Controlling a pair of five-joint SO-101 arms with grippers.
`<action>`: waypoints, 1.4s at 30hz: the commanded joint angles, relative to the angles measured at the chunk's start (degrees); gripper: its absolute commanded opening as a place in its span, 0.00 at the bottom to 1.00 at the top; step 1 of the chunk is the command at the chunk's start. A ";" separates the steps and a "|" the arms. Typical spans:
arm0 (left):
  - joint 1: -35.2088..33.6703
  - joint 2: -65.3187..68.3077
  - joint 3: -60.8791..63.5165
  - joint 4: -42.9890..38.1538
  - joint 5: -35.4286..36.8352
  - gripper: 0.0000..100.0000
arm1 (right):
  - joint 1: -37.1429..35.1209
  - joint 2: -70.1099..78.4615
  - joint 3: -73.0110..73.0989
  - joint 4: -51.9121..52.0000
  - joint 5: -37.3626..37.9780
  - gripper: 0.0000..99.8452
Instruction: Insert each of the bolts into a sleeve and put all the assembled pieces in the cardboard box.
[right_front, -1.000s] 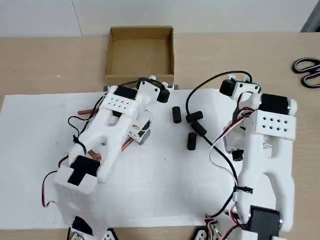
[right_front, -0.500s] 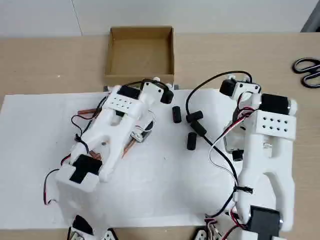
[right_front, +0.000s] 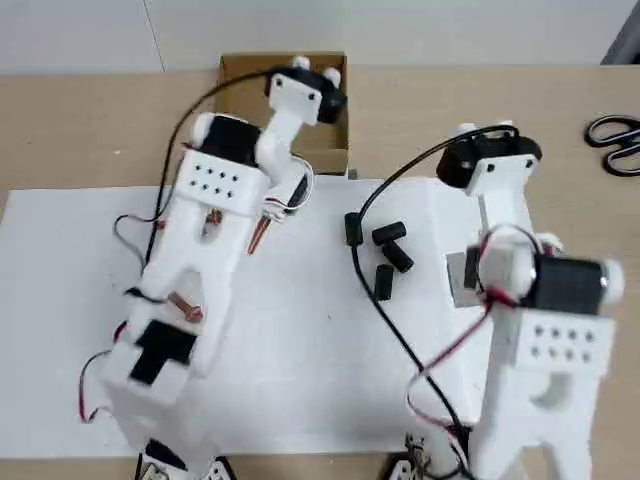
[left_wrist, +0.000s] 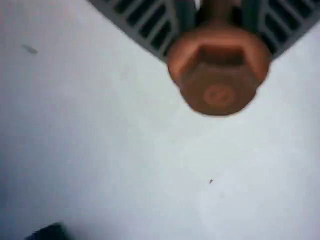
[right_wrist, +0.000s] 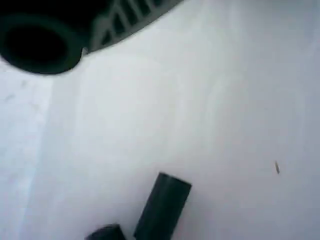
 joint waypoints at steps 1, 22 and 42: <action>1.14 -12.31 -0.66 0.97 0.44 0.01 | -0.66 -5.23 -1.76 0.92 0.18 0.00; 1.23 -66.46 43.03 -15.03 7.56 0.01 | -0.75 -37.49 27.60 -16.13 0.00 0.00; -6.95 -110.95 98.95 -54.24 14.68 0.01 | -20.09 -62.02 61.54 -36.88 -11.52 0.00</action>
